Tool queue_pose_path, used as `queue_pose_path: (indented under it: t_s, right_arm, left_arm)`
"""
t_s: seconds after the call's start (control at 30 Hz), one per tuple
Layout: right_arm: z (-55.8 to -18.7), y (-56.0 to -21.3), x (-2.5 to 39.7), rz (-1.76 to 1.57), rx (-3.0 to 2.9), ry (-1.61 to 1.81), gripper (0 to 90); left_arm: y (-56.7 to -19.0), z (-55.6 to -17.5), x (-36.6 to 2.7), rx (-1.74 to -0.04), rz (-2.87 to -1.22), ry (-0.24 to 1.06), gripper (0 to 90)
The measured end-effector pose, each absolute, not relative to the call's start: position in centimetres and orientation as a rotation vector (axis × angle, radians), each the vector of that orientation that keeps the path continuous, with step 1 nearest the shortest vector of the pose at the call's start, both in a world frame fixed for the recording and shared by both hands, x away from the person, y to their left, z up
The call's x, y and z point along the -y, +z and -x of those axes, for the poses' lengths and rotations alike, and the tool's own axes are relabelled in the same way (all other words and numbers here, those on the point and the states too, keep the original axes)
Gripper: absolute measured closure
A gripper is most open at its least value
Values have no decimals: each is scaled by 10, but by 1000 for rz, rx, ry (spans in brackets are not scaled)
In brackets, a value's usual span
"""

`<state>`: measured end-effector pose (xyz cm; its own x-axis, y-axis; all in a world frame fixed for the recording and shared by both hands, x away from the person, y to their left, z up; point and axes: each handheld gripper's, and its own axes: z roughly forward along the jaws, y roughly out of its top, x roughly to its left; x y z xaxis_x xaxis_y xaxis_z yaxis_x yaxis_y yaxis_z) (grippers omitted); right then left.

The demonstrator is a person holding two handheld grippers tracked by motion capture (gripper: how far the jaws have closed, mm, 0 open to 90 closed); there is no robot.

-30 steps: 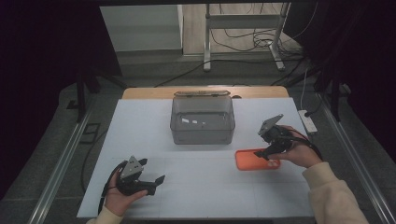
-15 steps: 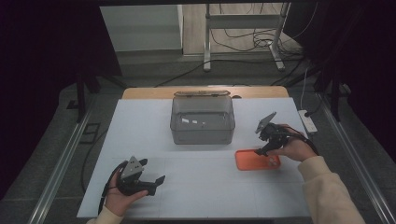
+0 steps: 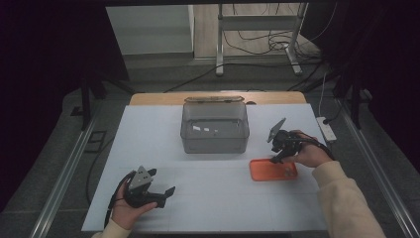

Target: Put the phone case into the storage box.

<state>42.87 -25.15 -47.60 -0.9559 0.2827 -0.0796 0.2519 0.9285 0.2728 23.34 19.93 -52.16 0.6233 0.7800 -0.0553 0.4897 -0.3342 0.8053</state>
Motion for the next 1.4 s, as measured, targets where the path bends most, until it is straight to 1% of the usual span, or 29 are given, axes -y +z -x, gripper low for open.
queue_pose_path:
  t_s: [0.03,0.23,0.27,0.3,0.4,0.43,0.53,0.57,0.7,0.93,1.27,1.4]
  right_arm:
    - [-429,-476,251,-413,-2969,397,515]
    - [-432,-483,252,-404,-3001,337,586]
    - [-433,-484,251,-397,-3006,329,612]
    - [-433,-484,251,-397,-3006,329,612]
    - [-436,-485,252,-384,-3025,338,668]
    - [-436,-485,252,-384,-3025,338,668]
    - [-437,-484,253,-384,-3044,342,736]
    - [-437,-484,253,-384,-3044,342,736]
    - [-440,-484,251,-359,-3073,328,782]
    - [-443,-484,245,-280,-3085,268,823]
    - [-440,-483,247,-178,-3081,274,881]
    - [-439,-483,247,-157,-3093,272,884]
  left_arm:
    - [-522,-233,-200,-998,-2002,435,71]
    - [-522,-234,-200,-998,-2002,436,71]
    - [-521,-233,-199,-997,-2002,435,71]
    - [-521,-233,-199,-994,-2001,434,71]
    - [-521,-233,-199,-992,-2003,438,70]
    - [-522,-233,-199,-992,-2003,438,70]
    - [-522,-234,-199,-993,-2004,438,70]
    - [-522,-234,-199,-994,-2004,439,70]
    - [-522,-233,-199,-992,-2004,437,70]
    - [-522,-233,-200,-995,-2001,439,70]
    - [-522,-233,-200,-995,-2003,440,70]
    - [-522,-233,-200,-997,-2005,439,70]
